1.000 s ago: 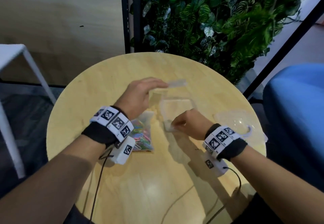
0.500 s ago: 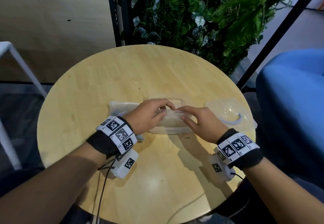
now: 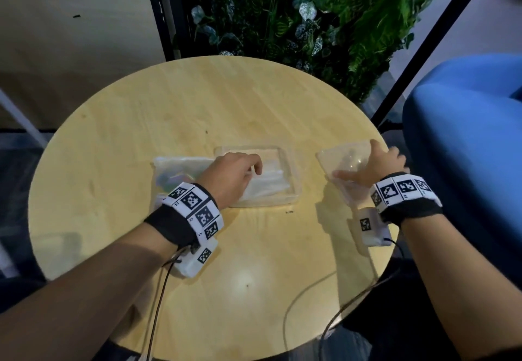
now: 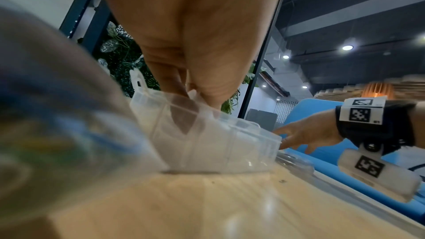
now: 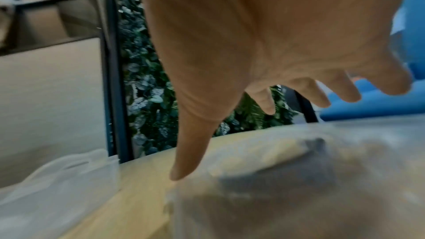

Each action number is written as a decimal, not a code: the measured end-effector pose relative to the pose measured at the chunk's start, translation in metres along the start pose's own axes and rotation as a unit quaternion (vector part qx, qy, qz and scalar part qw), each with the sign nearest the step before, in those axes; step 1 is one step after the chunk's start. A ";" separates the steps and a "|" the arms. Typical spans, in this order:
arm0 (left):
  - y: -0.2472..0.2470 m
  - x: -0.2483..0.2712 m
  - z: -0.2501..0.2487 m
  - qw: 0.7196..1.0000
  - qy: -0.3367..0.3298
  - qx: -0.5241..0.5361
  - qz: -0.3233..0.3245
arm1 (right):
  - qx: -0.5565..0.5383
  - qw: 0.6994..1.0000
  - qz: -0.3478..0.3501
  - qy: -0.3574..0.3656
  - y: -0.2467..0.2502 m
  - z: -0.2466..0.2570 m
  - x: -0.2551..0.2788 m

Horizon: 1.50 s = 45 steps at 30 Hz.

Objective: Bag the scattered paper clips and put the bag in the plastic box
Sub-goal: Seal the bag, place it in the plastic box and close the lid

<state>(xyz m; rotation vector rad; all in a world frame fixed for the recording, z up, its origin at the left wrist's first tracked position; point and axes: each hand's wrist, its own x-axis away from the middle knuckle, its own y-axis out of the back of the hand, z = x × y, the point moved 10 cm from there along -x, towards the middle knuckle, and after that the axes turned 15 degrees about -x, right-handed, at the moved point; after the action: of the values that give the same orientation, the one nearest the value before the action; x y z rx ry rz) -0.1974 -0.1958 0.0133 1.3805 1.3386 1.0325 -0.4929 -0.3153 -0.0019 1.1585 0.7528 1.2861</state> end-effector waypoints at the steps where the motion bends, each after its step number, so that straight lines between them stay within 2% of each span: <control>1: 0.000 0.000 0.000 1.000 0.003 -0.012 0.001 | -0.010 0.999 0.012 -0.032 -0.007 -0.012 -0.001; 3: -0.002 0.002 -0.002 0.998 0.002 -0.056 0.008 | -0.032 0.998 0.023 -0.047 -0.015 -0.019 0.003; 7: -0.005 0.002 -0.006 0.993 -0.013 -0.119 0.006 | -0.004 0.997 0.013 -0.070 -0.011 -0.024 0.010; 9: -0.005 0.002 -0.008 0.989 -0.027 -0.145 -0.004 | -0.039 0.996 0.014 -0.075 -0.005 -0.026 0.010; 11: -0.008 0.001 -0.004 0.987 -0.024 -0.157 0.000 | -0.102 0.993 -0.001 -0.050 0.006 -0.022 0.005; 13: -0.010 0.002 0.005 0.990 -0.008 -0.143 0.011 | -0.158 0.986 -0.047 0.001 0.030 -0.010 0.003; 15: -0.011 0.004 0.010 0.994 -0.004 -0.106 0.009 | -0.246 0.960 -0.109 0.081 0.059 0.008 0.007; 17: -0.005 0.008 0.012 0.997 0.006 -0.074 -0.014 | -0.371 0.906 -0.145 0.145 0.078 0.024 0.018; 19: 0.009 0.010 0.017 0.997 0.033 -0.055 -0.049 | -0.479 0.858 -0.096 0.157 0.068 0.047 0.032; 22: 0.026 0.013 0.037 0.994 0.090 0.015 -0.066 | -0.536 0.831 0.054 0.136 0.015 0.094 0.057; 26: 0.028 0.022 0.065 0.985 0.160 0.067 -0.011 | -0.479 0.854 0.135 0.152 -0.038 0.139 0.079; 29: 0.026 0.028 0.070 0.981 0.170 0.096 0.002 | -0.466 0.861 0.165 0.118 -0.061 0.148 0.082; 32: 0.021 0.030 0.074 0.975 0.186 0.122 -0.003 | -0.395 0.898 0.149 0.121 -0.059 0.147 0.079; 35: 0.016 0.031 0.073 0.971 0.190 0.146 -0.001 | -0.274 0.942 0.112 0.162 -0.052 0.146 0.074; 38: 0.013 0.031 0.070 0.971 0.187 0.151 -0.001 | -0.147 0.965 0.039 0.213 -0.041 0.142 0.075; 40: 0.011 0.032 0.069 0.969 0.193 0.155 -0.004 | -0.090 0.976 0.028 0.199 -0.040 0.134 0.075; 42: 0.008 0.033 0.070 0.965 0.201 0.167 -0.006 | -0.064 0.980 0.058 0.180 -0.044 0.128 0.071; 45: 0.009 0.033 0.069 0.962 0.205 0.178 -0.005 | -0.113 0.968 0.145 0.172 -0.053 0.124 0.064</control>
<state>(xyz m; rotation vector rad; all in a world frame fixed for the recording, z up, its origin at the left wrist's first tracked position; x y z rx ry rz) -0.1261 -0.1671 0.0054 1.4640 1.9099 1.1535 -0.3488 -0.2763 -0.0035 0.8918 0.6779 1.8012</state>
